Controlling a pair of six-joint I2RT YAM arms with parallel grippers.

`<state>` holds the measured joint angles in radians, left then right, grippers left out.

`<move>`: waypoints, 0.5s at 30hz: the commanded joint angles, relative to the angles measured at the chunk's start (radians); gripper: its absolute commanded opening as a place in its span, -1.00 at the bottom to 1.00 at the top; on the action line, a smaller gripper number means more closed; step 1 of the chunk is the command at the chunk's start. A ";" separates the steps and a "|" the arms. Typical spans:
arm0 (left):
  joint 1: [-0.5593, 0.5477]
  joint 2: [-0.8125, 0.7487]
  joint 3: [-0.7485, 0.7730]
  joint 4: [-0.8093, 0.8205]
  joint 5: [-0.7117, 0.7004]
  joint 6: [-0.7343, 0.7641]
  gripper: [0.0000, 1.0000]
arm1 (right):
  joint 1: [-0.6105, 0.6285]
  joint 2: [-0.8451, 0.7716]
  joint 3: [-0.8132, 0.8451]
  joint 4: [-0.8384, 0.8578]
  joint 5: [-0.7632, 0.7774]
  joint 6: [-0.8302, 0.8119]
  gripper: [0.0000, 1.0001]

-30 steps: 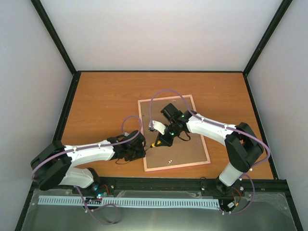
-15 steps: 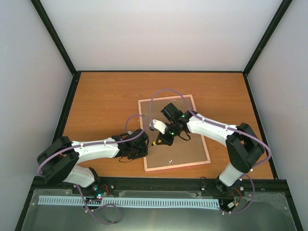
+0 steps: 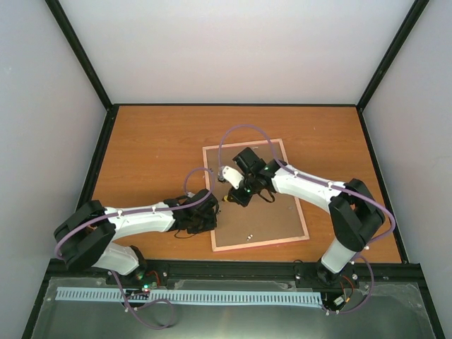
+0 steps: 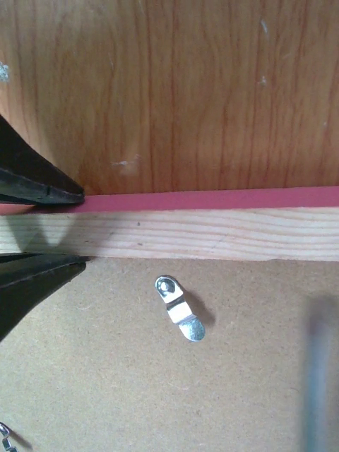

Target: Take the photo out of the frame

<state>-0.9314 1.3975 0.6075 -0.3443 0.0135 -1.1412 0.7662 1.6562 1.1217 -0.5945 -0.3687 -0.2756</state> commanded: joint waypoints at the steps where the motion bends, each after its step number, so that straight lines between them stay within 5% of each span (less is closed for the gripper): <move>1: -0.007 0.020 -0.039 -0.068 -0.021 -0.005 -0.94 | -0.012 -0.031 0.026 -0.024 0.249 0.057 -0.94; 9: 0.017 0.037 0.004 -0.045 -0.047 0.172 -0.99 | -0.069 -0.249 -0.008 -0.155 0.222 -0.031 -0.94; 15: 0.177 0.079 0.062 -0.010 0.013 0.446 -0.99 | -0.332 -0.342 -0.068 -0.188 0.180 -0.147 -0.94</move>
<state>-0.8558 1.4357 0.6453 -0.3416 0.0299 -0.9440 0.5755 1.3441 1.0996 -0.7269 -0.1757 -0.3264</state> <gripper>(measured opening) 0.168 0.147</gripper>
